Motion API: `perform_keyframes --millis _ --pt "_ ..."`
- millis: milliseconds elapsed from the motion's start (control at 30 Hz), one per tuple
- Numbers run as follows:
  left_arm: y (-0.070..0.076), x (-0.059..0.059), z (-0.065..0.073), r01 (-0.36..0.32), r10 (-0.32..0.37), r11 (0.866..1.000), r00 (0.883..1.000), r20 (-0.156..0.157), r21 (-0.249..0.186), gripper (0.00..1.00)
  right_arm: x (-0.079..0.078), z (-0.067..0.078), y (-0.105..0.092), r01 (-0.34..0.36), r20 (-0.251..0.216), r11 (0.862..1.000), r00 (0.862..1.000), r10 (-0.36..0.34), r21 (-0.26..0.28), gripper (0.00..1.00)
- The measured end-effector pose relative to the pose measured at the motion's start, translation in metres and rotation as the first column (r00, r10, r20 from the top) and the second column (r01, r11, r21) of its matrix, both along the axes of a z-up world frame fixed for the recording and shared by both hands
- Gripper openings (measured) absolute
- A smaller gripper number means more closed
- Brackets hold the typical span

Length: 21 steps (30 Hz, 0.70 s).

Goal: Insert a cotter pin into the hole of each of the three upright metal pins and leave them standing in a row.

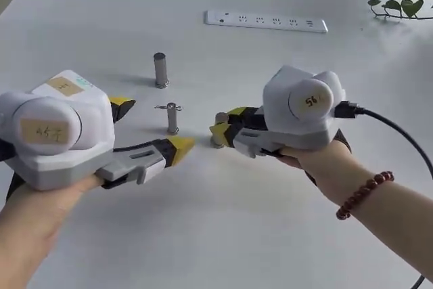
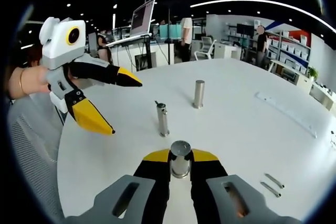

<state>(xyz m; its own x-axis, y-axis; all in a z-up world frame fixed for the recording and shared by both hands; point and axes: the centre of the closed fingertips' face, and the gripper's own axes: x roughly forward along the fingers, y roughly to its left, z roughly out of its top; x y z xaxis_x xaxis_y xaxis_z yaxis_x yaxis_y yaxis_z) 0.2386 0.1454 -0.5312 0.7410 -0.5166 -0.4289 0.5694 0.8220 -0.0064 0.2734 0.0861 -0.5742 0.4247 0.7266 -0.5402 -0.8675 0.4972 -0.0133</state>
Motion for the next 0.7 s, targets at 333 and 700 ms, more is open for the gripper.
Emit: perform_keyframes --millis 333,700 --pt "0.001 0.0 -0.001 -0.006 0.006 1.0 1.0 -0.001 0.004 0.65 -0.002 -0.003 -0.001 -0.027 -0.021 0.999 0.999 0.027 0.019 0.15" --pt "0.002 -0.001 0.002 -0.011 0.011 1.0 1.0 0.003 -0.001 0.67 -0.013 0.006 -0.019 -0.073 -0.061 0.997 0.995 0.074 0.016 0.26"
